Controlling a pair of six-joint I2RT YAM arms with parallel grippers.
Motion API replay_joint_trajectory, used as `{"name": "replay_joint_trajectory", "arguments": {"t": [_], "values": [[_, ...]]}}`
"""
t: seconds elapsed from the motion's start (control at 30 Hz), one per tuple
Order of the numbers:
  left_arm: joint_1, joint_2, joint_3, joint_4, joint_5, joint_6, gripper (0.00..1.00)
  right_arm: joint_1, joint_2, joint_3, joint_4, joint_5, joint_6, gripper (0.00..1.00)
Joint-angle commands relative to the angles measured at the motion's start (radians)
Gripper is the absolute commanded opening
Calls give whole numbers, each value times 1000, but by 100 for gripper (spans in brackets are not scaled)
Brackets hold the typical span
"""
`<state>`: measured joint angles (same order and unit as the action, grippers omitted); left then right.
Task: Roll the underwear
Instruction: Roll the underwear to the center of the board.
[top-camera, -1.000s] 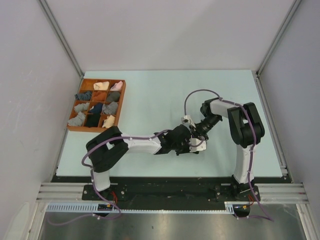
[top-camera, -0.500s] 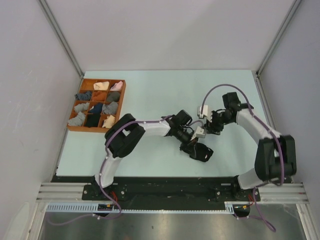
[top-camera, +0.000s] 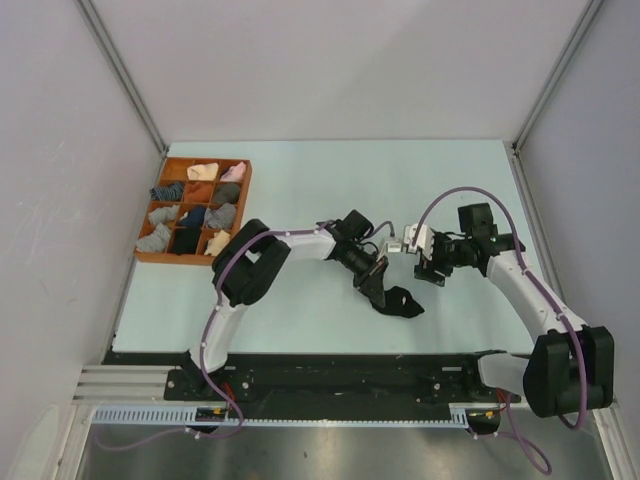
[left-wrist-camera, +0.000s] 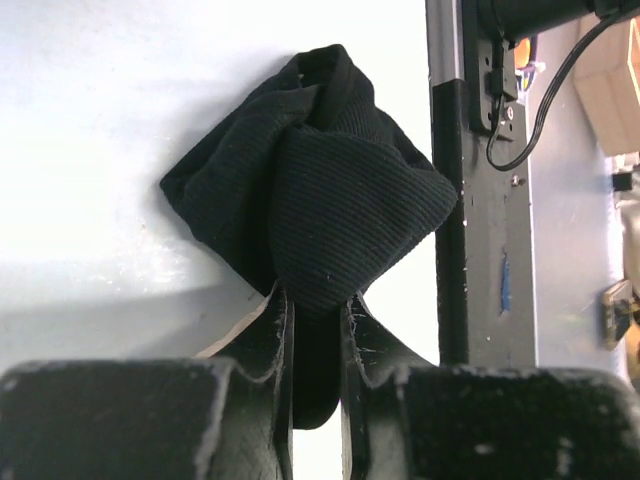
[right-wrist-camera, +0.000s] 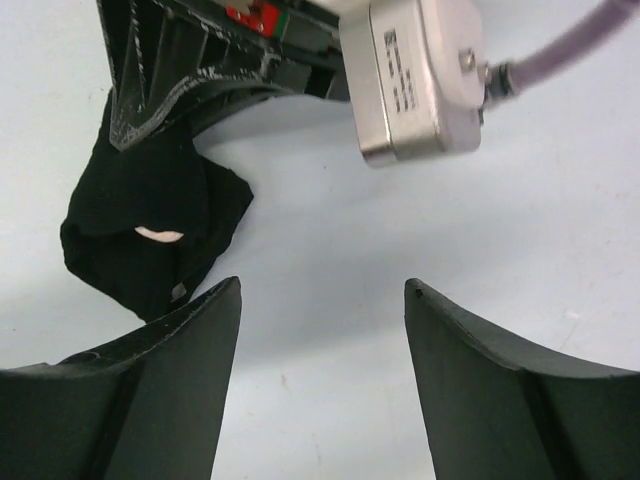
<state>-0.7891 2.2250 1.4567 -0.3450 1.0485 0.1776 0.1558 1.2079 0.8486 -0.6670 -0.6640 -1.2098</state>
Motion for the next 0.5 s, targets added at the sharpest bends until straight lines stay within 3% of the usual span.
{"name": "replay_joint_trajectory", "arguments": {"t": [0.0,0.1,0.23,0.47], "values": [[25,15,-68,-96,-211,-44,8,-28,42,1,-6,38,98,70],[24,-17,-123,-22,-231,-88,9,-79,16,4,-52,-34,58,70],[5,-33,-139,11,-258,-116,9,-69,-80,6,-397,-204,-285,73],[-44,-62,-131,21,-323,-139,10,255,-146,-51,-309,-30,-151,72]]}}
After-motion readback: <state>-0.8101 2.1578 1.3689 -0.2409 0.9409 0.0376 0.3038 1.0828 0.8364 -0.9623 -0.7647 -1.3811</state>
